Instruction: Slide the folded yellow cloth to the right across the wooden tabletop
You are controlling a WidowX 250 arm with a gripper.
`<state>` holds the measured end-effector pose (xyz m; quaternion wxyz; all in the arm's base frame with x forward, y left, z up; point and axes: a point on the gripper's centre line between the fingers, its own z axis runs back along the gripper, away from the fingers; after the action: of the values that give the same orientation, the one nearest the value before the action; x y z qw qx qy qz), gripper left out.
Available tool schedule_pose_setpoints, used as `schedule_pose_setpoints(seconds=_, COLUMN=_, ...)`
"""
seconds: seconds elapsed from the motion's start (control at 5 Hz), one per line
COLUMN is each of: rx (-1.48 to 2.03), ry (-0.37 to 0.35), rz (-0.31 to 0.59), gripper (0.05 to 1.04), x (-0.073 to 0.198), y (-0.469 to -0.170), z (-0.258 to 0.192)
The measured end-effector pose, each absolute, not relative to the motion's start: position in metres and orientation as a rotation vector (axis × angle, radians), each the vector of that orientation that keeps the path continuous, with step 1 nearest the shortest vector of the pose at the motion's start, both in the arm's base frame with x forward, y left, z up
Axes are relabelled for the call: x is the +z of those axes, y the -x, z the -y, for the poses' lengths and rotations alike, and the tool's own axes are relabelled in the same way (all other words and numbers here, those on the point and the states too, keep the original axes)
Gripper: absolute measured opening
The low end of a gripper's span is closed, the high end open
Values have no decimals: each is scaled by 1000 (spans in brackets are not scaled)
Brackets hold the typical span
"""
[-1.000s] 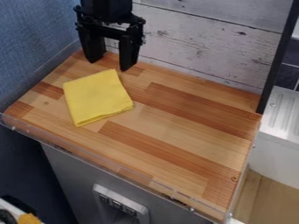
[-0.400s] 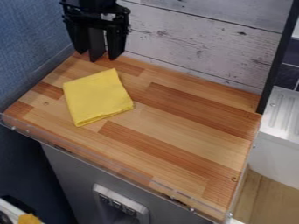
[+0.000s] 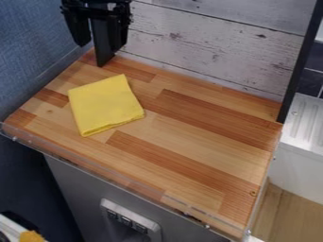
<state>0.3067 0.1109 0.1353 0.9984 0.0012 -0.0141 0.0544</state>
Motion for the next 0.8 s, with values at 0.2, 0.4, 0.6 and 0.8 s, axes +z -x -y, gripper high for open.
schedule_pose_setpoints(seconds=0.2, rx=118, ry=-2, rz=25, gripper=947, x=133, y=-309, z=-119)
schedule_pose_setpoints(seconds=0.4, rx=127, ry=-8, rz=25, gripper=665, x=123, y=-311, z=-127)
schedule_pose_setpoints(seconds=0.6, rx=136, ry=-15, rz=21, gripper=365, x=111, y=-310, z=-133)
schedule_pose_setpoints(seconds=0.8, rx=142, ry=-14, rz=13, gripper=154, x=96, y=-306, z=-135)
